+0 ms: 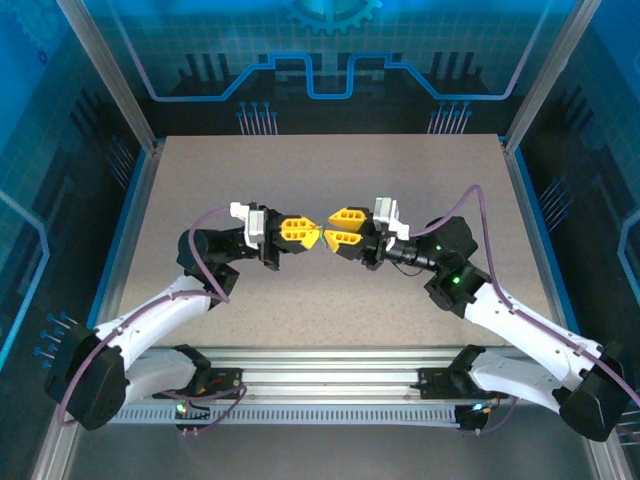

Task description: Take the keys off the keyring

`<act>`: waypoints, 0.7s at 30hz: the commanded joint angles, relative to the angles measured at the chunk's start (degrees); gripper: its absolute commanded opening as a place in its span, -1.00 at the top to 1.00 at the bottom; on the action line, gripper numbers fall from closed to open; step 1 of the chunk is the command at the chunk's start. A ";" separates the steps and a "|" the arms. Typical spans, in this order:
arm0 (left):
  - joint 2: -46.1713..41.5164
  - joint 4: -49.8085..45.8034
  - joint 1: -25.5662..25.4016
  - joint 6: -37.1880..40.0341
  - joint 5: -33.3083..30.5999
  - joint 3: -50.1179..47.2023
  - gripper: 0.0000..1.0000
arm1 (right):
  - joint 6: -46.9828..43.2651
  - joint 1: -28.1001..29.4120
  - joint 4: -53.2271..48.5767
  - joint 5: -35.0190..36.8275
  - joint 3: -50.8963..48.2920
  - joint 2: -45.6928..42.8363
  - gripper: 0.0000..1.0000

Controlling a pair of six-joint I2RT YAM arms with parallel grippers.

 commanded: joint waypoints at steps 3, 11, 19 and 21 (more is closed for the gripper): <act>-4.57 -10.09 -0.86 12.36 -2.15 -0.10 1.00 | -6.01 0.83 -4.71 2.00 1.04 -1.75 0.29; -11.79 -36.44 -5.39 36.89 -10.74 2.93 1.00 | -12.68 0.32 -14.70 6.96 -1.25 -7.22 0.27; -12.83 -47.25 -7.39 44.44 -12.43 5.75 1.00 | -16.22 0.59 -24.23 4.07 2.79 -7.70 0.31; -12.83 -47.68 -7.55 44.33 -12.33 5.88 1.00 | -16.22 1.05 -24.82 3.31 3.65 -7.17 0.33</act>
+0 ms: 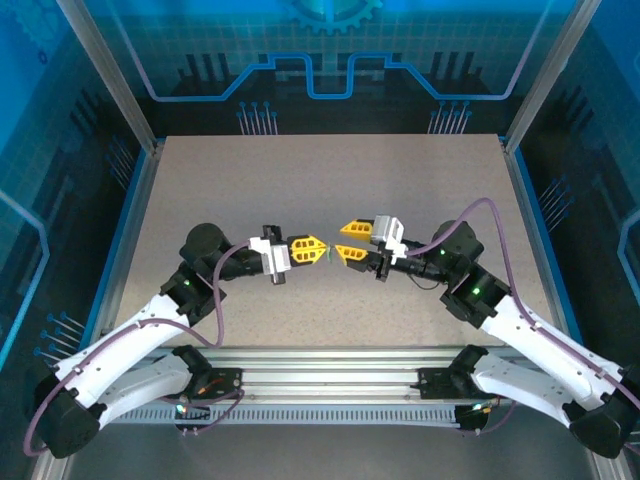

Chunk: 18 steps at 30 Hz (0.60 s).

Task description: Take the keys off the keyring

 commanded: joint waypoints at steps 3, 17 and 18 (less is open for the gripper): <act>-0.66 -3.69 -0.40 2.56 -0.48 2.29 1.00 | -1.34 1.43 -2.55 -1.84 3.46 0.60 0.40; -0.58 -8.35 -0.40 0.10 -0.53 4.06 1.00 | -2.50 3.03 -12.07 0.11 8.74 0.53 0.29; -0.33 -9.23 -0.36 -0.97 -0.97 4.56 1.00 | -2.47 3.02 -12.85 1.79 9.01 0.22 0.29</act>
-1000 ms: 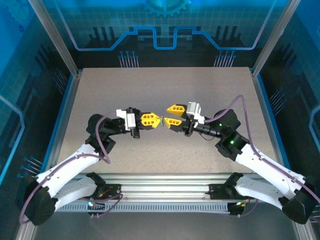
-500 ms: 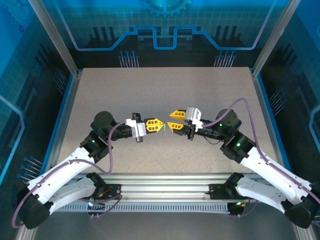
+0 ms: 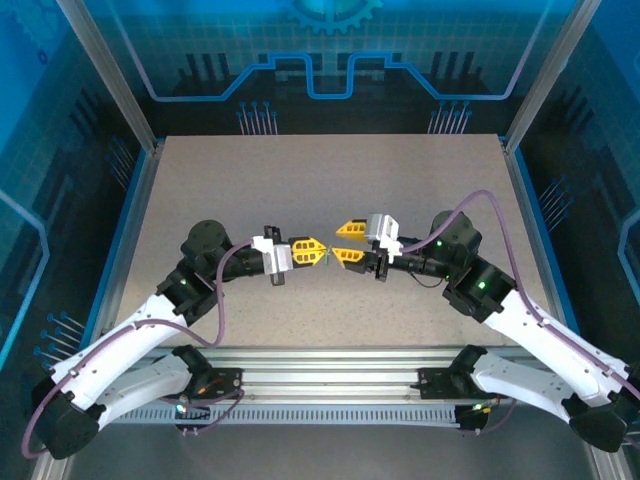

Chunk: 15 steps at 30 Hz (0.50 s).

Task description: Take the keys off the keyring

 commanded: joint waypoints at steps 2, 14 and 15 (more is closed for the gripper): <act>0.82 -5.74 -0.27 -3.36 -1.84 4.47 1.00 | 0.26 1.06 -5.59 5.20 3.88 -1.23 0.31; 6.92 -29.45 -0.18 -6.92 -8.87 16.64 1.00 | 5.52 -6.29 -28.05 6.24 17.79 6.57 0.41; 7.66 -31.31 -0.18 -7.52 -9.26 17.72 1.00 | 5.35 -6.56 -30.67 5.12 19.78 7.92 0.41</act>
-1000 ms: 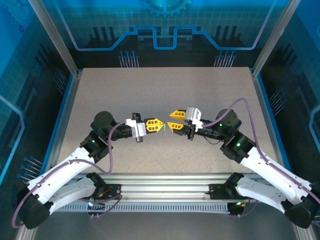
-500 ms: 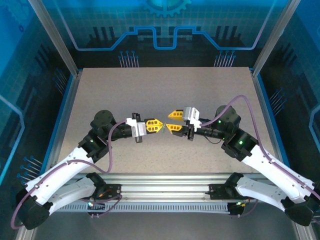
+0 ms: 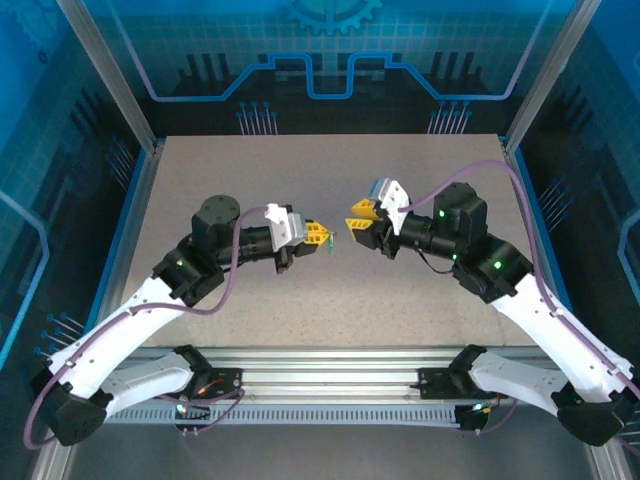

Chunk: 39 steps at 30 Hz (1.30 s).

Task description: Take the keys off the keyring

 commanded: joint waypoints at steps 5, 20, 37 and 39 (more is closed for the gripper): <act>4.20 -16.60 -0.11 -3.75 -2.23 7.47 1.00 | -1.47 -1.31 -19.00 -6.97 9.91 7.19 0.43; 4.99 -21.28 -0.12 -2.36 -0.35 10.18 1.00 | -5.47 -1.07 -18.28 -16.45 8.77 9.64 0.18; 4.98 -21.11 -0.12 -2.02 0.75 10.03 1.00 | -6.86 1.60 -17.12 -16.35 8.72 12.06 0.25; 5.02 -21.28 -0.12 -1.85 1.08 10.07 1.00 | -6.44 1.50 -16.30 -15.79 8.22 11.86 0.34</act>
